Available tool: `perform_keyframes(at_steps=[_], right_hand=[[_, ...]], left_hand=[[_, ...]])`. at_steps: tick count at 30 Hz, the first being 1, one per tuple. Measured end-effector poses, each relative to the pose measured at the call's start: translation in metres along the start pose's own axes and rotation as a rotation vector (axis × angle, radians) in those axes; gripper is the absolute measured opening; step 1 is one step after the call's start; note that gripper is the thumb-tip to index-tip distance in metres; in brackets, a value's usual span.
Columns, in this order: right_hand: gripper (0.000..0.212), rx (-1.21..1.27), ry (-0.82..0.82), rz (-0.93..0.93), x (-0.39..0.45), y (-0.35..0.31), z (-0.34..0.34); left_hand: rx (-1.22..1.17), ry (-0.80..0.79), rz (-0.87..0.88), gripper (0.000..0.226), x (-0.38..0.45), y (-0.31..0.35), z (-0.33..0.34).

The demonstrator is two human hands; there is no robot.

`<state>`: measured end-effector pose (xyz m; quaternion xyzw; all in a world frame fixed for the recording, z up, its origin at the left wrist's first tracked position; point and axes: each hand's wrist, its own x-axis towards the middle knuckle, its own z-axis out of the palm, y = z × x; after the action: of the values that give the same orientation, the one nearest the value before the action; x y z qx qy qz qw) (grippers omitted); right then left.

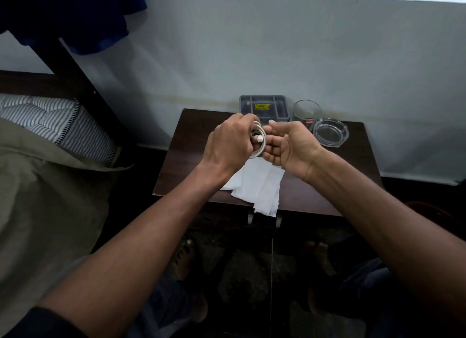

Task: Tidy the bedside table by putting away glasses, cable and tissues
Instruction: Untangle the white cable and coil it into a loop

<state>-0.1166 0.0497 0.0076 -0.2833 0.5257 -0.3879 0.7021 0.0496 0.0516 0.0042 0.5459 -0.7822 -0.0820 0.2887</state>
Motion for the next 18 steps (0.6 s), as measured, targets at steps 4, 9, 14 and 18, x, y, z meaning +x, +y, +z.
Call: perform_keyframes(at_steps=[4,9,14,18], right_hand=[[0.013,-0.116,0.016,-0.086,-0.002,0.003,0.002],[0.027,-0.190,0.053,-0.146,-0.006,-0.001,0.003],[0.018,-0.183,0.019,-0.138,-0.006,-0.009,-0.003],[0.020,-0.137,-0.006,-0.103,-0.003,-0.010,-0.006]], left_hand=[[0.043,-0.029,-0.033,0.032,0.000,0.000,0.003],[-0.265,-0.076,-0.153,0.036,0.007,-0.013,0.005],[-0.771,-0.169,-0.407,0.036,0.012,-0.013,0.005],[-1.113,-0.252,-0.633,0.036,0.020,-0.013,0.001]])
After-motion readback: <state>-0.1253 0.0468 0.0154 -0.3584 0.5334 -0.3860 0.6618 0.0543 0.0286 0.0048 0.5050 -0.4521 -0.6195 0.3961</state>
